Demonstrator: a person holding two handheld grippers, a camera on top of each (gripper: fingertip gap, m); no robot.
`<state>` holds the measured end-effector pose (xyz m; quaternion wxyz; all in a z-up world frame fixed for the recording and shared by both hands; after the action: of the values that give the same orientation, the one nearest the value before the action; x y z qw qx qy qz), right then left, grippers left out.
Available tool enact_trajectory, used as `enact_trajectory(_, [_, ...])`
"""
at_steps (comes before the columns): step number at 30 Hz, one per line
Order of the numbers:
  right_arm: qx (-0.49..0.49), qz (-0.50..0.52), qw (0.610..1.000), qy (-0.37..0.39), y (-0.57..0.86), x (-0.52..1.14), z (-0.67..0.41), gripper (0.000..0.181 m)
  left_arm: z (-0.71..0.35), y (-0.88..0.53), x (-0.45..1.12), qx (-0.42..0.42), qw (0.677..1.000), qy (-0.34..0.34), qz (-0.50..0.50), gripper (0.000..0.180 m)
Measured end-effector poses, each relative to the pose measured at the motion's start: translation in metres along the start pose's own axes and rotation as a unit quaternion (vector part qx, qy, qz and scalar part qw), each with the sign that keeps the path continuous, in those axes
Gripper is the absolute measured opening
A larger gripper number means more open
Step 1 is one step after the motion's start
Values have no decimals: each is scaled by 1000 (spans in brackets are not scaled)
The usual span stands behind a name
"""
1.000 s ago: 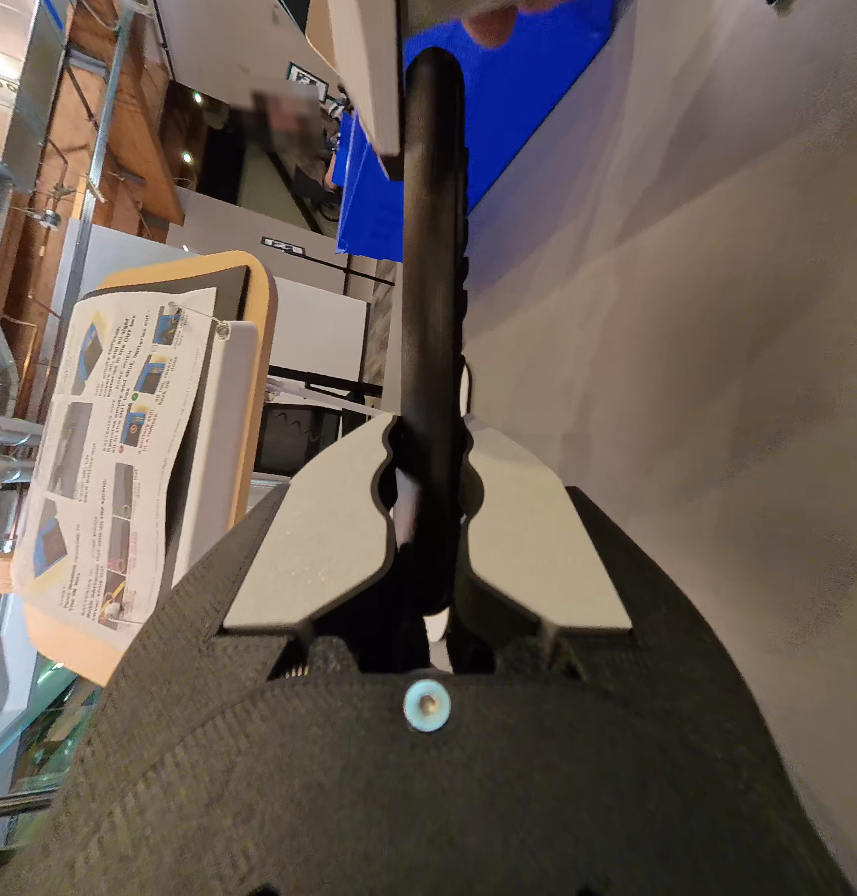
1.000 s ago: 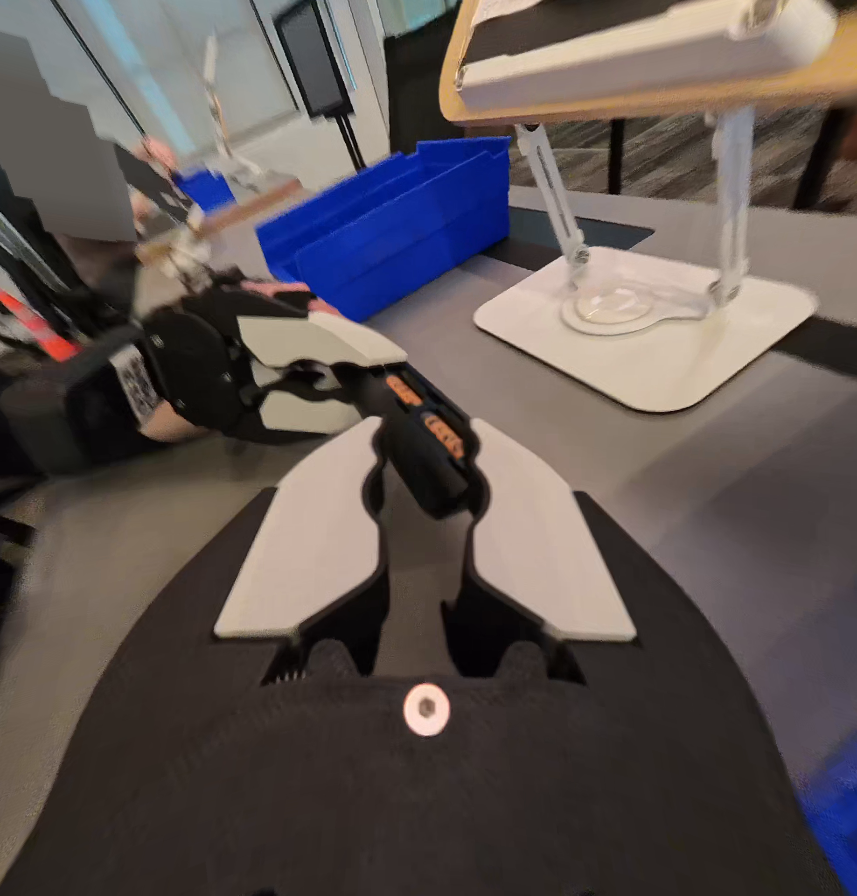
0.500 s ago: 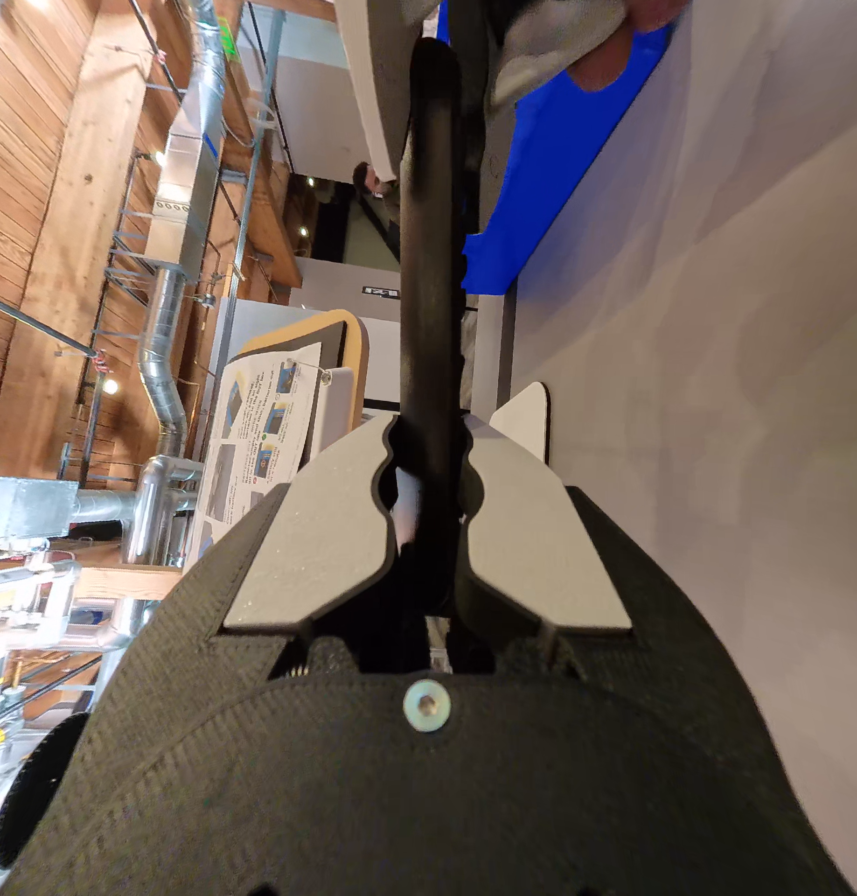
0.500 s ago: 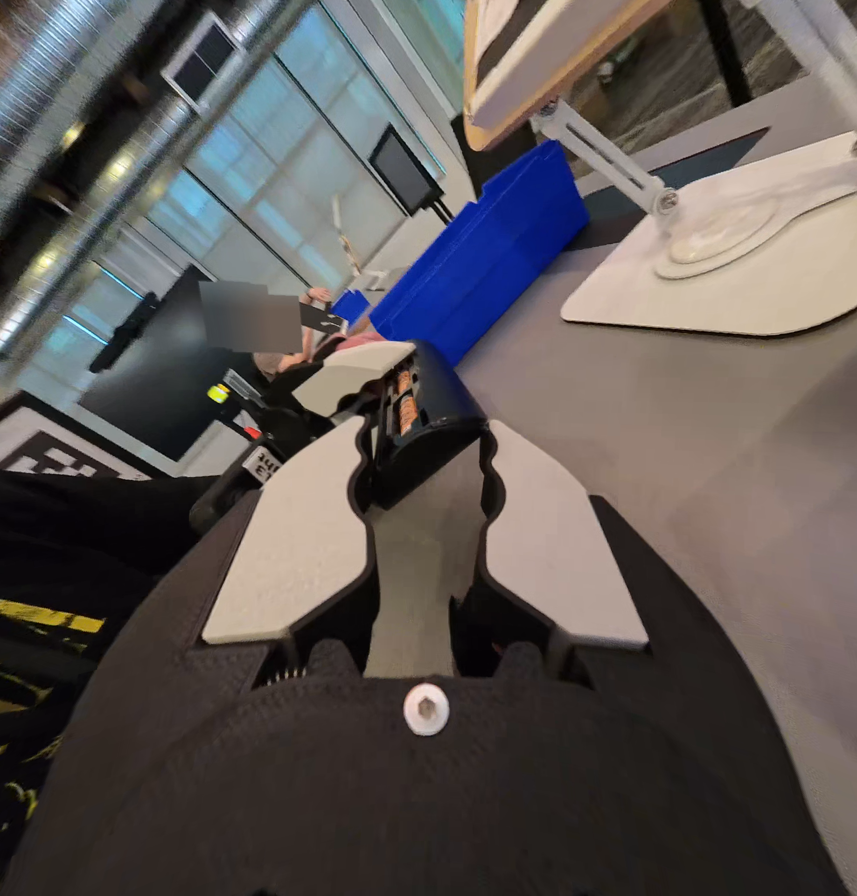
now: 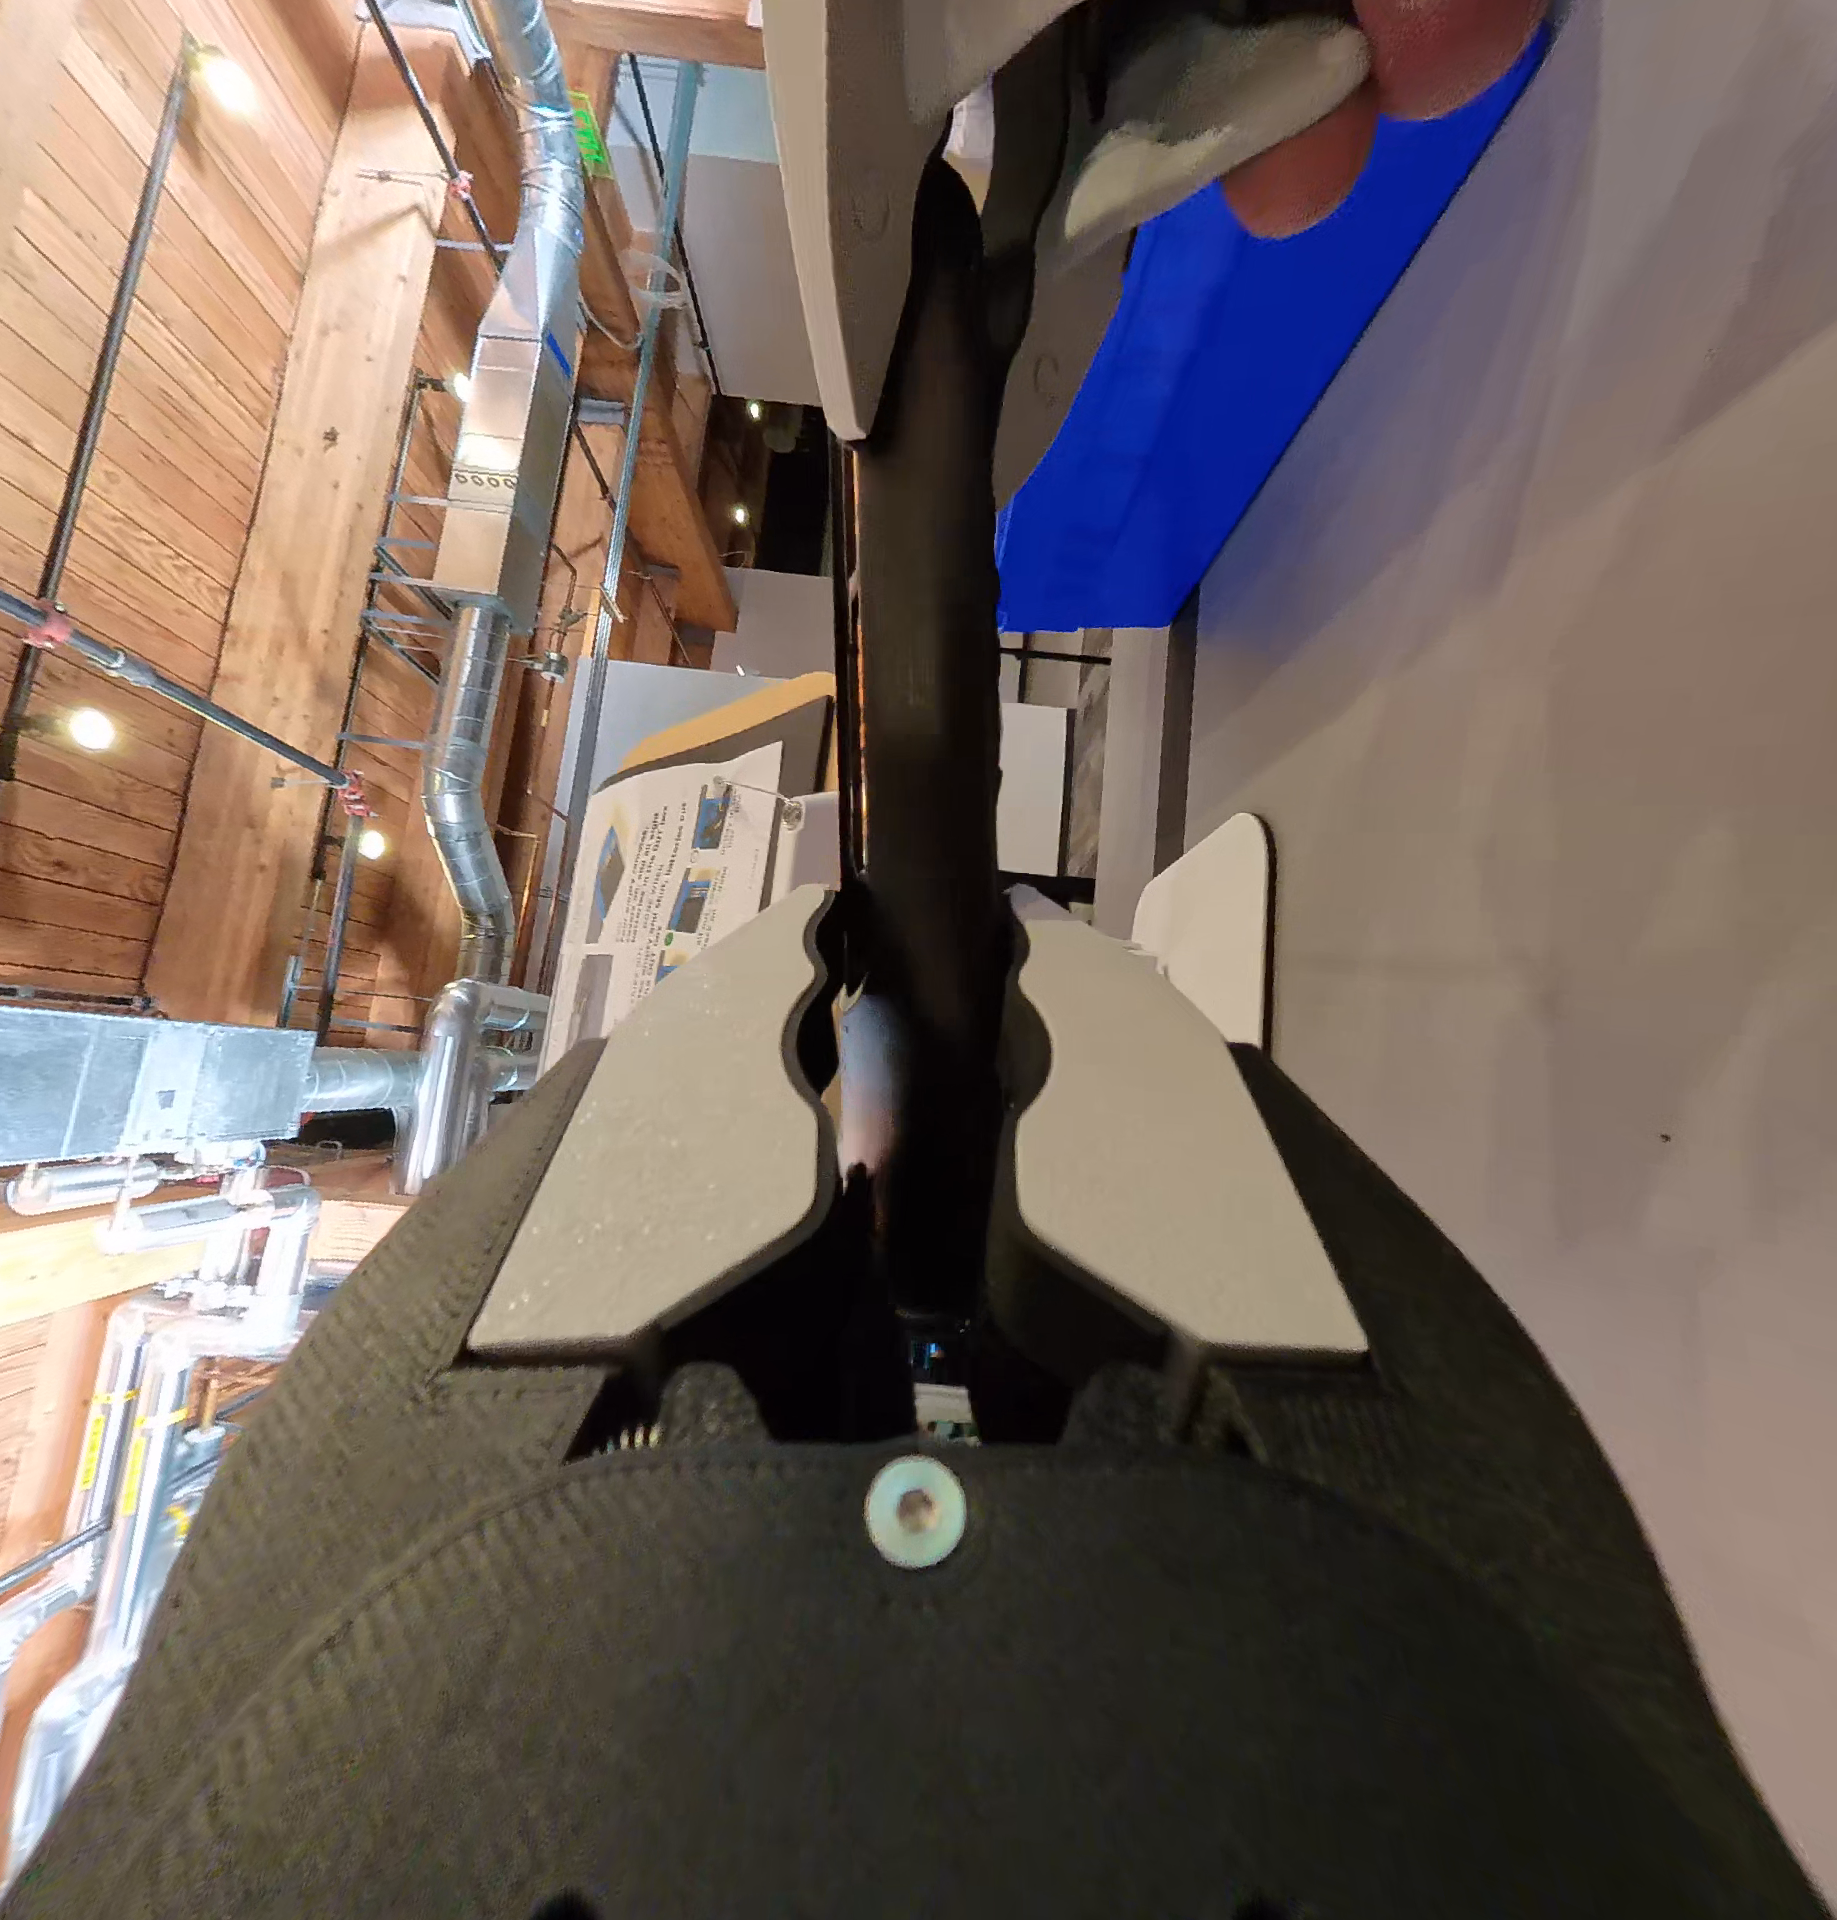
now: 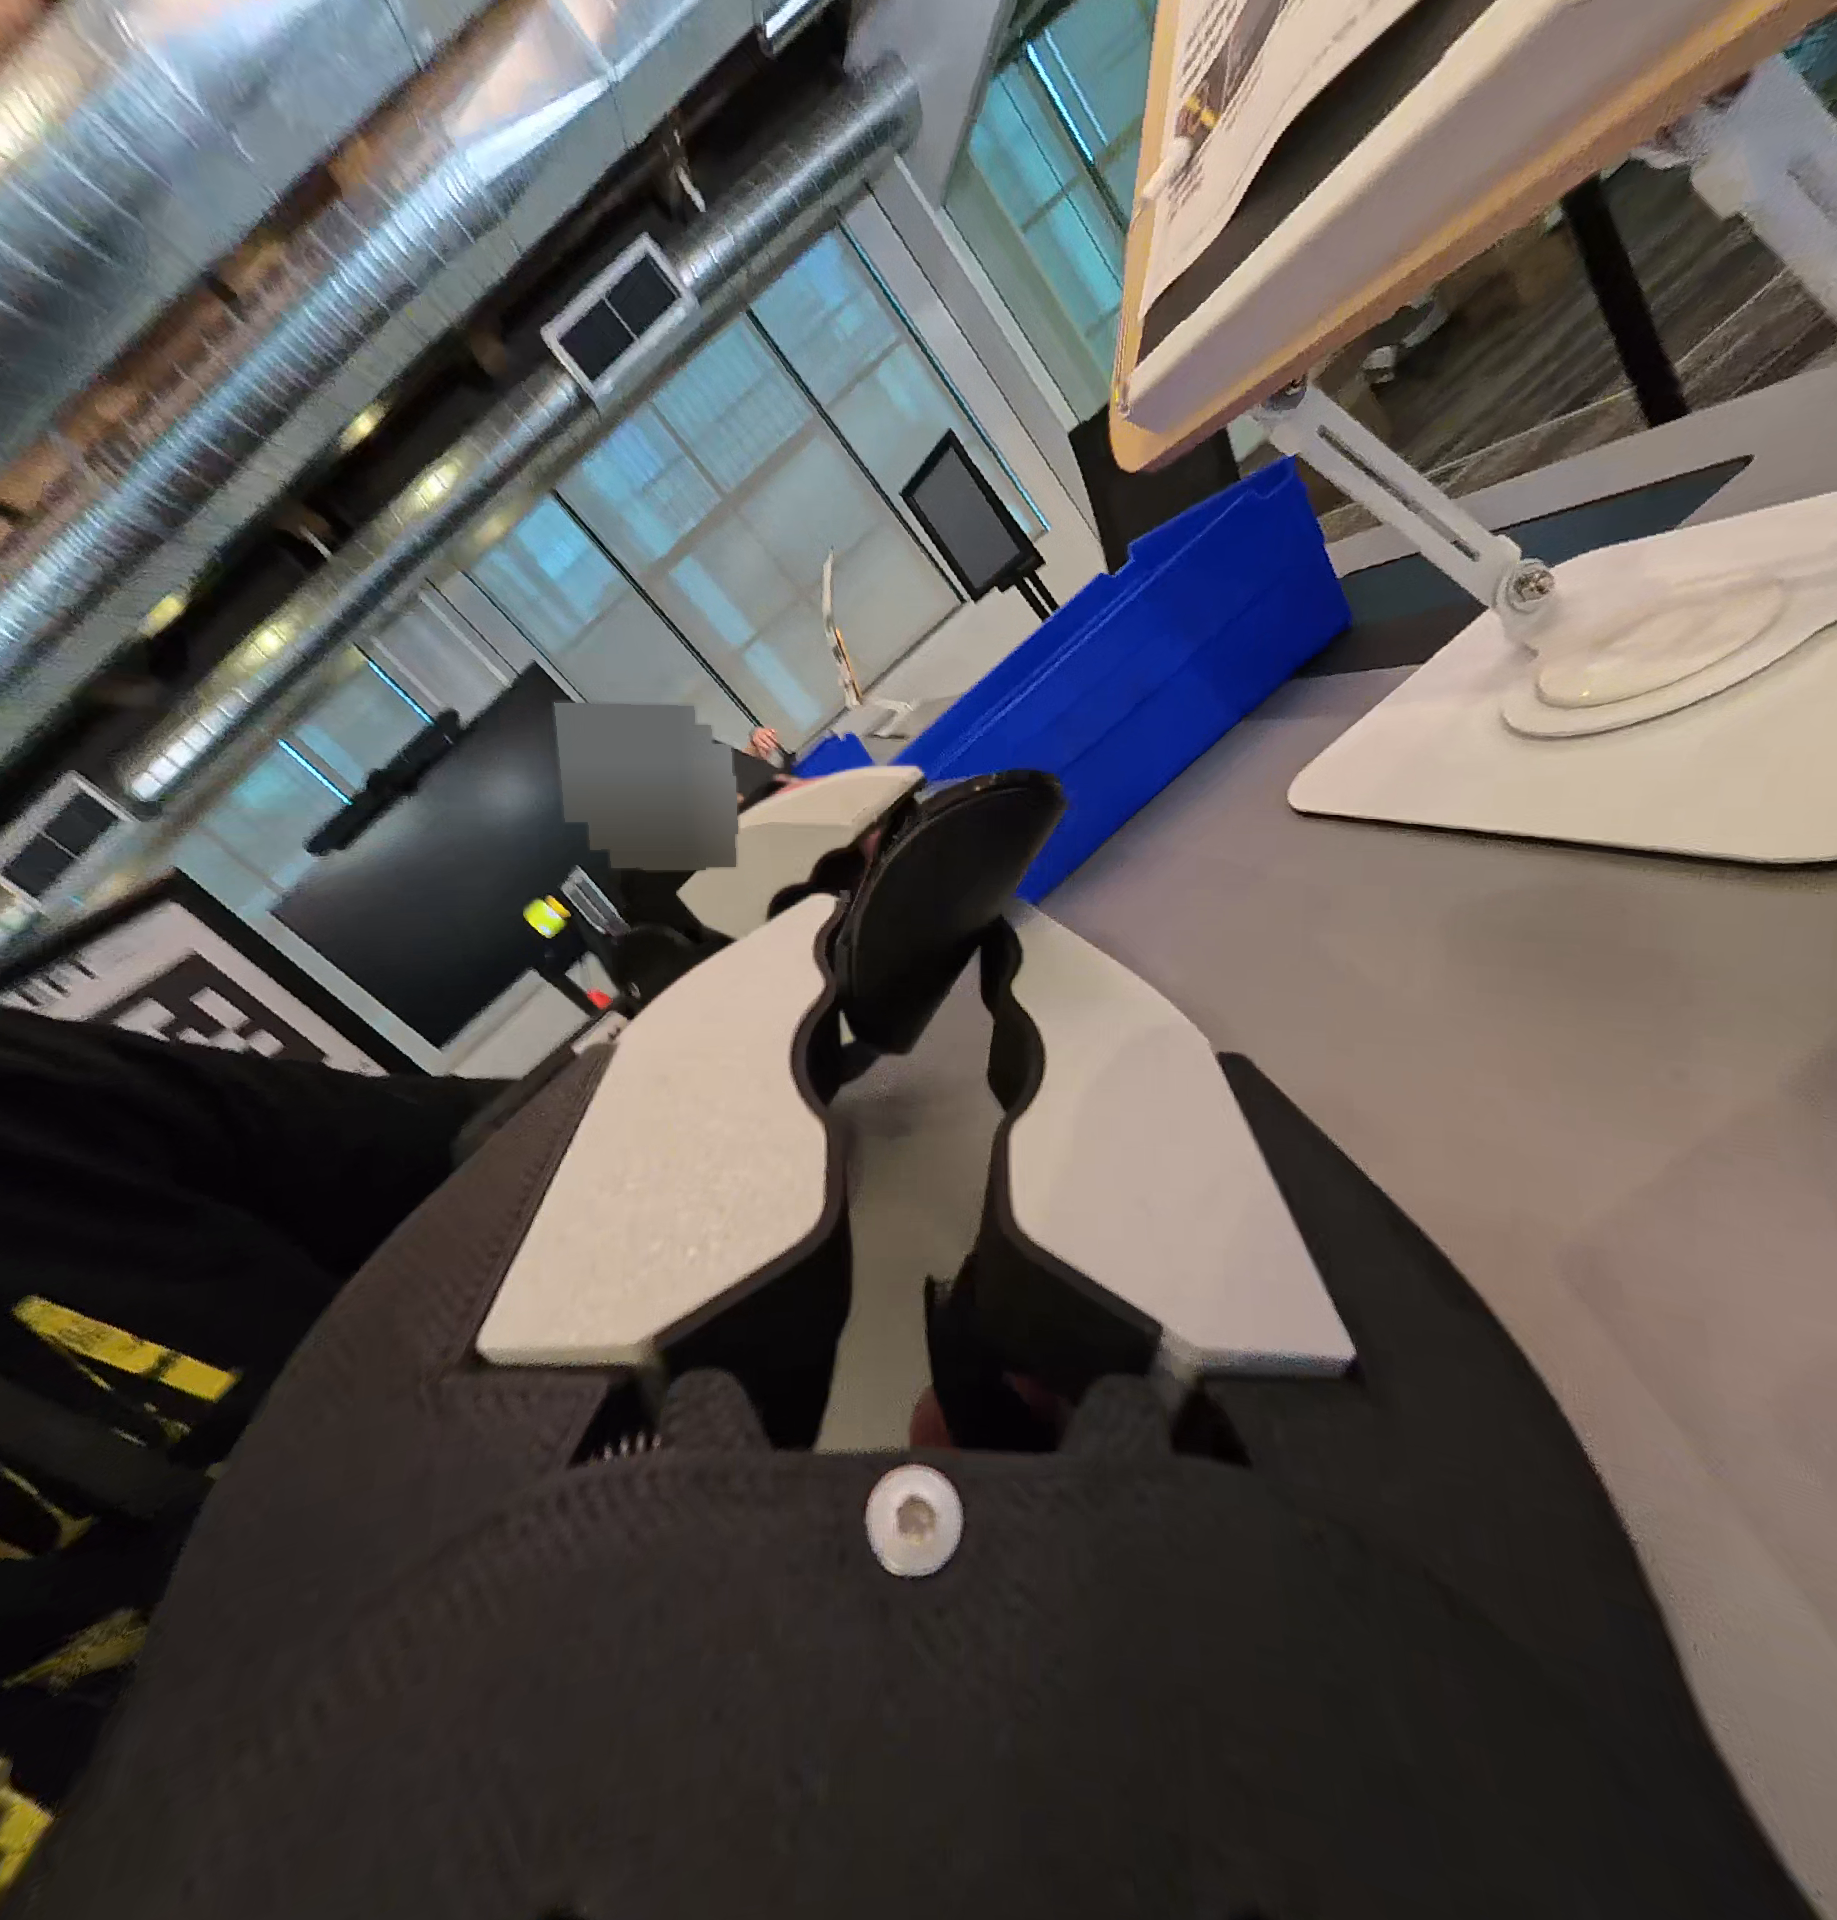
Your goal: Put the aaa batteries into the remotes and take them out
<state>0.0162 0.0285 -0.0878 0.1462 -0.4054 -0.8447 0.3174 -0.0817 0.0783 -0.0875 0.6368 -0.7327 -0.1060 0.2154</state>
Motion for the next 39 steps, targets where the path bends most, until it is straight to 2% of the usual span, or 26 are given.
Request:
enact_trajectory(1, [19, -5, 1000, 3, 1, 0, -1, 24, 0, -1, 0, 6, 1000, -3, -2, 22])
enact_trajectory(4, [59, -23, 998, 7, 0, 2, -3, 38, -5, 1, 0, 24, 1000, 4, -1, 21])
enact_trajectory(7, [80, -13, 996, 24, 5, 2, -5, 37, -11, 1, 1, 41, 999, 10, -4, 21])
enact_trajectory(9, [90, -3, 995, 37, 11, 2, -6, 26, -13, 1, 3, 52, 999, 13, -5, 21])
enact_trajectory(15, [140, 8, 988, 70, 19, 4, -9, 30, -26, 6, 8, 76, 997, 30, 1, 21])
enact_trajectory(19, [128, 33, 989, 73, 25, 5, -7, 28, -34, 14, 12, 86, 996, 28, 12, 22])
enact_trajectory(24, [91, 43, 991, 88, 24, 1, -14, 23, -31, 16, 17, 40, 997, 39, 51, 29])
enact_trajectory(28, [43, 49, 995, 79, 23, -9, -27, 22, -31, 6, 9, -74, 985, 77, 133, 46])
enact_trajectory(29, [26, 46, 997, 64, 22, -10, -28, 22, -30, 2, 8, -108, 978, 83, 159, 57])
enact_trajectory(31, [-3, 30, 999, 30, 15, -10, -28, 22, -27, -4, 6, -197, 948, 104, 227, 66])
enact_trajectory(32, [-16, 24, 1000, 12, 12, -9, -27, 22, -27, -4, 4, -249, 922, 121, 272, 67])
enact_trajectory(34, [-34, -6, 999, -41, 4, -5, -18, 22, -26, 5, -1, -346, 844, 141, 385, 78])
enact_trajectory(36, [-43, -27, 997, -64, -3, -1, -12, 22, -27, 20, -10, -408, 758, 160, 484, 78])
enact_trajectory(38, [-59, -52, 993, -93, -10, 3, -4, 22, -37, 29, -20, -448, 676, 210, 546, 69])
enact_trajectory(39, [-63, -58, 991, -100, -13, 5, -1, 22, -42, 34, -23, -462, 646, 227, 563, 62])
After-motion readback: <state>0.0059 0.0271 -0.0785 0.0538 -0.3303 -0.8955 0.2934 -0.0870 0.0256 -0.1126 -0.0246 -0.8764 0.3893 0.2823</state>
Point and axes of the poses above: each gripper's, where its closed fingertips meet, x out along the fingers, z out of its underside, y = z × x across the jaws, the point moved 3 cm from there along -x, back along the fingers, and after that the axes turned 13 degrees about z, right-handed, at the moved point
